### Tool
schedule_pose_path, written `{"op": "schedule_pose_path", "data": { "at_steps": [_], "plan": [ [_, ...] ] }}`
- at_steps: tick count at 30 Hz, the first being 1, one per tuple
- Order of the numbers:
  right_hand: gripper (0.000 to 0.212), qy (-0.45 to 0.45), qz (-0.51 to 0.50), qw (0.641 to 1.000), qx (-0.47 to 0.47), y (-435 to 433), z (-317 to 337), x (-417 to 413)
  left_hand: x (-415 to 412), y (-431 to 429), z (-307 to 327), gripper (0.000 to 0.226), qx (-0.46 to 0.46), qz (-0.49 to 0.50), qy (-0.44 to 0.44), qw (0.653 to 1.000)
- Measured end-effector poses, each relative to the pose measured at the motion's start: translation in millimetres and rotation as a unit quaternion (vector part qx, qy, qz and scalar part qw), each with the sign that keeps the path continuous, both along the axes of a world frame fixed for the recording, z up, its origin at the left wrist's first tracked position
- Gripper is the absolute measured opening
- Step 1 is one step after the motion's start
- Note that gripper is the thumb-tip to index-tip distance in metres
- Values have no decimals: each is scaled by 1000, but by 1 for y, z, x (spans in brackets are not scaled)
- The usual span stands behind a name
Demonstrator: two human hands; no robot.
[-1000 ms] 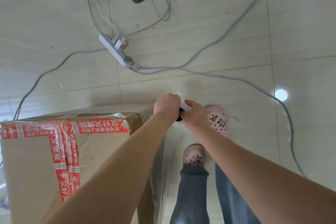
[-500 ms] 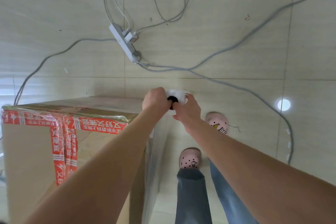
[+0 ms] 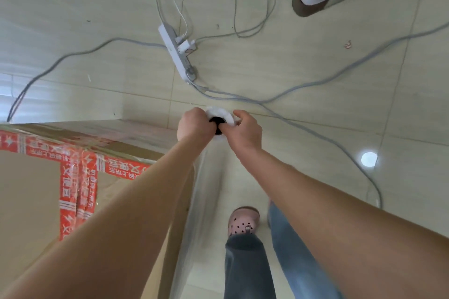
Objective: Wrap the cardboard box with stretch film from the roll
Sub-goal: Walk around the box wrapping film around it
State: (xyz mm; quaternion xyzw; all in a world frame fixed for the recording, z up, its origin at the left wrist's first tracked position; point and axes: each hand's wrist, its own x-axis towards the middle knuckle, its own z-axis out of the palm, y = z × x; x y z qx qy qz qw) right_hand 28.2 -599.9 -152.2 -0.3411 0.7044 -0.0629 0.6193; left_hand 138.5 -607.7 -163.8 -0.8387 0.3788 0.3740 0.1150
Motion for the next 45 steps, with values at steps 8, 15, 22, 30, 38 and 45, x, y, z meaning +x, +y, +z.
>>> {"op": "schedule_pose_path", "data": {
  "at_steps": [8,15,22,30,38,45],
  "plan": [
    [15,-3,28,999,16,-11,-4,31,25,-8,11,24,27,-60,25,998],
    [11,26,94,995,13,-25,-7,30,21,-34,8,46,44,-187,3,981],
    [16,59,168,984,-12,-51,-4,52,44,-55,8,10,73,-177,5,982],
    [44,14,130,990,50,-71,-4,94,90,-53,7,17,39,136,34,989],
    [22,20,181,983,37,-75,-13,107,105,-71,3,44,68,-75,33,994],
    [23,36,233,972,0,-93,-7,126,120,-74,2,7,76,-14,11,997]
  ]
}}
